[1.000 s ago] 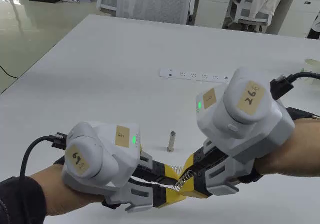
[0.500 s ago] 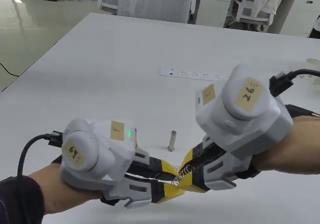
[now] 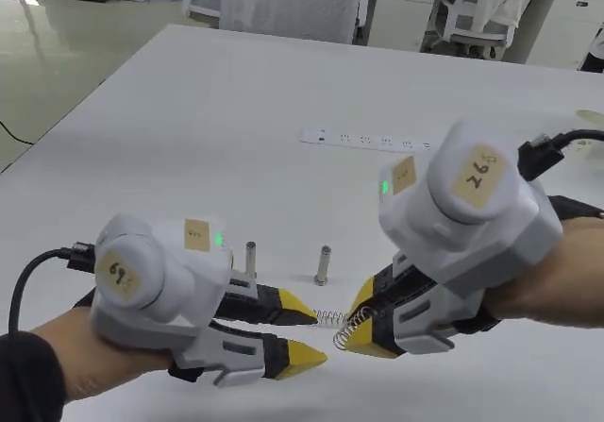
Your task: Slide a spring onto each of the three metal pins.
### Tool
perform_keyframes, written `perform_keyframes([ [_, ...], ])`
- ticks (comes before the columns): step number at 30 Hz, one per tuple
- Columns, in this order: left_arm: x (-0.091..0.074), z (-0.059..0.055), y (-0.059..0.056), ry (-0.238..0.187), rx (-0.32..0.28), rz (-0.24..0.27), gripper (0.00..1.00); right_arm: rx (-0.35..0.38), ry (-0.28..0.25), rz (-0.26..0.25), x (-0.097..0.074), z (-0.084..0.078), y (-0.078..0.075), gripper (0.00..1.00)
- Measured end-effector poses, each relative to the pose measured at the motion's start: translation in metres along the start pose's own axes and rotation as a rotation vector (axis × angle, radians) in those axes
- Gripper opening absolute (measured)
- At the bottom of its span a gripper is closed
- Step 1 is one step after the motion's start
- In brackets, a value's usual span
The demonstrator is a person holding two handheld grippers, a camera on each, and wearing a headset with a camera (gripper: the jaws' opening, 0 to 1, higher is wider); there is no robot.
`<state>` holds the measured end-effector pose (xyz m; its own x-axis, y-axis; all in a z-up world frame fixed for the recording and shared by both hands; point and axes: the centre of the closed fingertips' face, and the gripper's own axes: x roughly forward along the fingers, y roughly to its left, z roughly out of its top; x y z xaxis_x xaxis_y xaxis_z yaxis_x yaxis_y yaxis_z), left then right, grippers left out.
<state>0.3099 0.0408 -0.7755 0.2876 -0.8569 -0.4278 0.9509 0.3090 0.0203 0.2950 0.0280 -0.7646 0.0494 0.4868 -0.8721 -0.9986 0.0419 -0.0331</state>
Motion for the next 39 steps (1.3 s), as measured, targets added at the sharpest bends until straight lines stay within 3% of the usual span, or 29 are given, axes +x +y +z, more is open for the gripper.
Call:
perform_keyframes([
  [21, -0.036, -0.022, 0.019, -0.018, -0.105, 0.126, 0.25, 0.008, 0.028, -0.011, -0.001, -0.011, -0.001, 0.08],
  [39, -0.058, -0.035, 0.026, -0.05, -0.195, 0.248, 0.38, 0.025, 0.038, -0.017, -0.005, -0.02, -0.003, 0.08],
])
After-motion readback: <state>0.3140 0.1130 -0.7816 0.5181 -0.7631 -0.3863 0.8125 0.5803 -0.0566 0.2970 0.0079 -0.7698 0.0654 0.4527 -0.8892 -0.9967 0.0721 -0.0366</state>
